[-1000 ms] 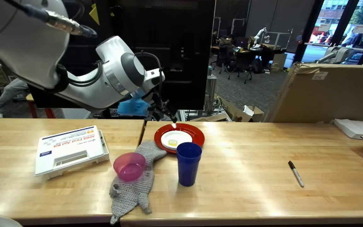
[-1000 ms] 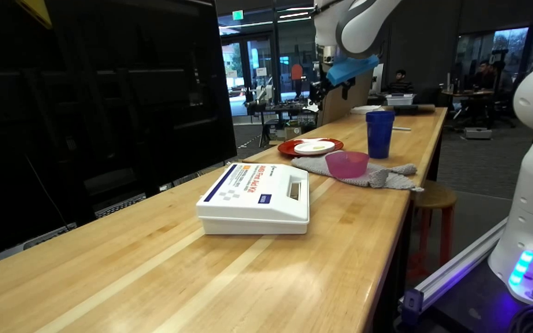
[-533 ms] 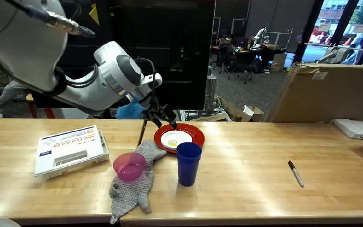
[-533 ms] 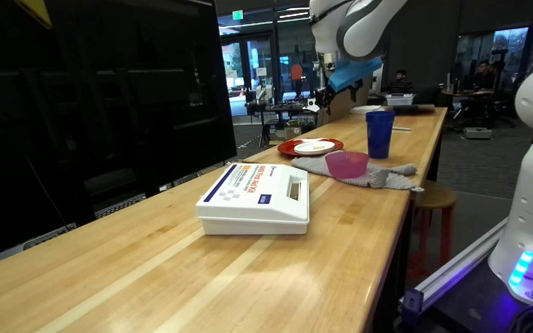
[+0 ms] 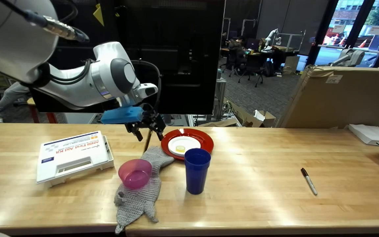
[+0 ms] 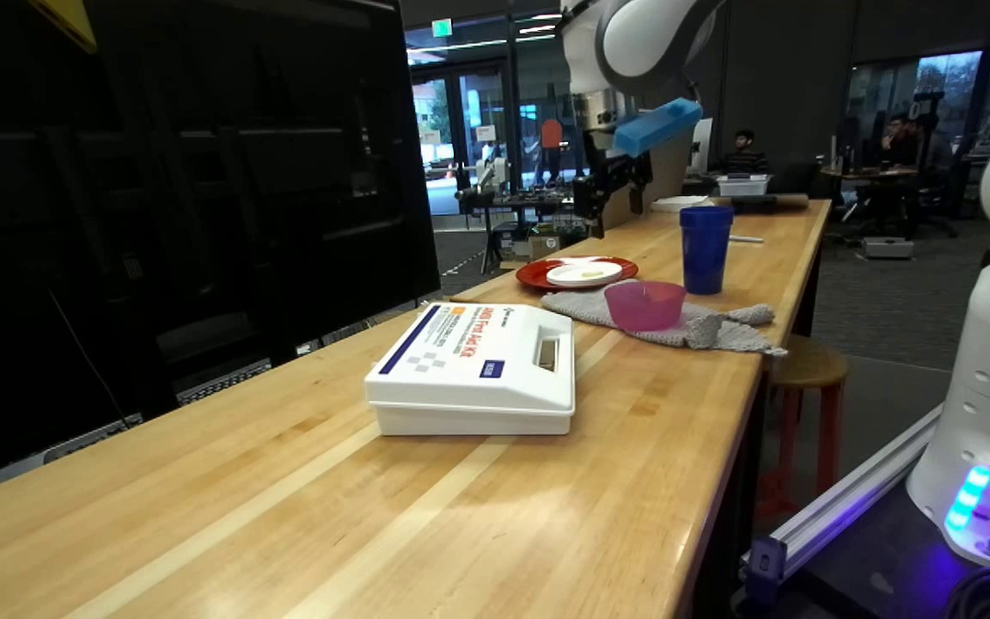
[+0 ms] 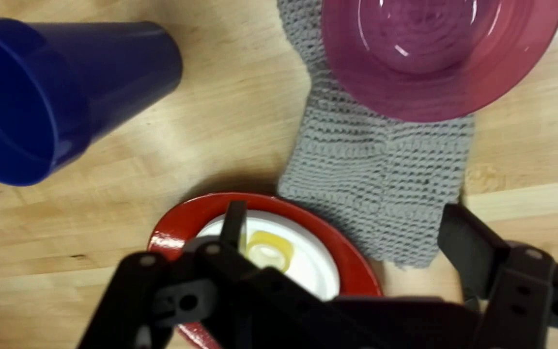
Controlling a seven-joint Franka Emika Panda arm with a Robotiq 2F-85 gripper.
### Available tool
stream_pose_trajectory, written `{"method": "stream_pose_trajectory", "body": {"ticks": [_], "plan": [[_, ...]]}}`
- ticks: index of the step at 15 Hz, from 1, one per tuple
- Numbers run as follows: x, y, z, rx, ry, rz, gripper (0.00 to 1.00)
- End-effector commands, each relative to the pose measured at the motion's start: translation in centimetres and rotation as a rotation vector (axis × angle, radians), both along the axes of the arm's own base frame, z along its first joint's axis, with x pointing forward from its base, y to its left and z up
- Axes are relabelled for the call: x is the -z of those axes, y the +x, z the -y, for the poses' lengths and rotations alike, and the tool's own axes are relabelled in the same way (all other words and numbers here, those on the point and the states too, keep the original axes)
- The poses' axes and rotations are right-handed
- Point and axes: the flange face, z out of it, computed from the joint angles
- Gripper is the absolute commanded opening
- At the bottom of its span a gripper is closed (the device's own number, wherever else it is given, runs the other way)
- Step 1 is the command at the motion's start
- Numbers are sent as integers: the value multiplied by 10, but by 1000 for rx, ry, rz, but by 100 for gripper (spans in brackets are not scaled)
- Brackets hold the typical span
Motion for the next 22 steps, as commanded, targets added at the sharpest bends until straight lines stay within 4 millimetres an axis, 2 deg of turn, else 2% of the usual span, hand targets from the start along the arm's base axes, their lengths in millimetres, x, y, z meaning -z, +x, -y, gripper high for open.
{"method": "stream_pose_trajectory", "body": {"ticks": [1,5,9,13,18,22], "plan": [[-3,-10,2,-64,38,-152,100],[-4,-26,15,60,15,-197,100],[-5,-45,22,88,27,-215,100],[0,-66,29,149,59,-169,100],[11,-102,50,333,21,-99,100],[16,-113,60,446,9,23,100]]}}
